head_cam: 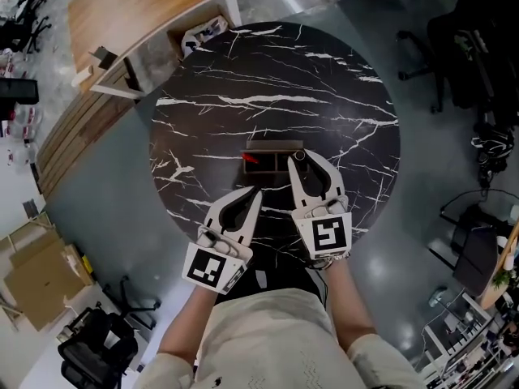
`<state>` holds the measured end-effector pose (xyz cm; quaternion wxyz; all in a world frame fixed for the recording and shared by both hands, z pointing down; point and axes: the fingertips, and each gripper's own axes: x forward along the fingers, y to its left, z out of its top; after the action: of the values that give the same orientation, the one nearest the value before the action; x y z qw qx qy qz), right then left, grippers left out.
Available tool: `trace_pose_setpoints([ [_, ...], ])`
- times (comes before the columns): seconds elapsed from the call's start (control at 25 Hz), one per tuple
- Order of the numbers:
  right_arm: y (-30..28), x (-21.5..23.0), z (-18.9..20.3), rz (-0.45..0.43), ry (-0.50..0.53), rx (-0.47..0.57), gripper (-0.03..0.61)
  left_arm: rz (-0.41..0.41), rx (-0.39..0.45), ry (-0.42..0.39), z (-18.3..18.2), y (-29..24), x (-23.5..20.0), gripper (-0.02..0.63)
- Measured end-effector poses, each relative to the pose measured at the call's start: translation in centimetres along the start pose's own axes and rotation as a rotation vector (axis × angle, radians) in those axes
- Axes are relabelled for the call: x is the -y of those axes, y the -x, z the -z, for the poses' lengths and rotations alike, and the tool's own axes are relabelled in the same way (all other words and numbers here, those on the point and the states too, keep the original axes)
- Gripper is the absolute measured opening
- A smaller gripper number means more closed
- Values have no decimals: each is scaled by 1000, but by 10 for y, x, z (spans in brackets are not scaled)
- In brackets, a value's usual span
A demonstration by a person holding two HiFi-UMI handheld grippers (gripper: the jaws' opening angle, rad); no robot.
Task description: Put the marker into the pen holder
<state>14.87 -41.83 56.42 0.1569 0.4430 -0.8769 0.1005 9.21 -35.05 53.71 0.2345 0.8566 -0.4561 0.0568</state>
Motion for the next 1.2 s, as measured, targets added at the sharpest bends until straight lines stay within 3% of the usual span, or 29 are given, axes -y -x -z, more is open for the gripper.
trace_pose_setpoints([
  [0.48, 22, 12, -24, 80, -46, 91, 77, 26, 0, -24, 1, 7, 9, 8],
  [0.72, 53, 8, -42, 46, -188, 119, 17, 63, 21, -46, -15, 16, 25, 8],
  [1.2, 129, -40, -85, 25, -152, 137, 17, 155, 106, -141, -72, 43, 68, 8],
])
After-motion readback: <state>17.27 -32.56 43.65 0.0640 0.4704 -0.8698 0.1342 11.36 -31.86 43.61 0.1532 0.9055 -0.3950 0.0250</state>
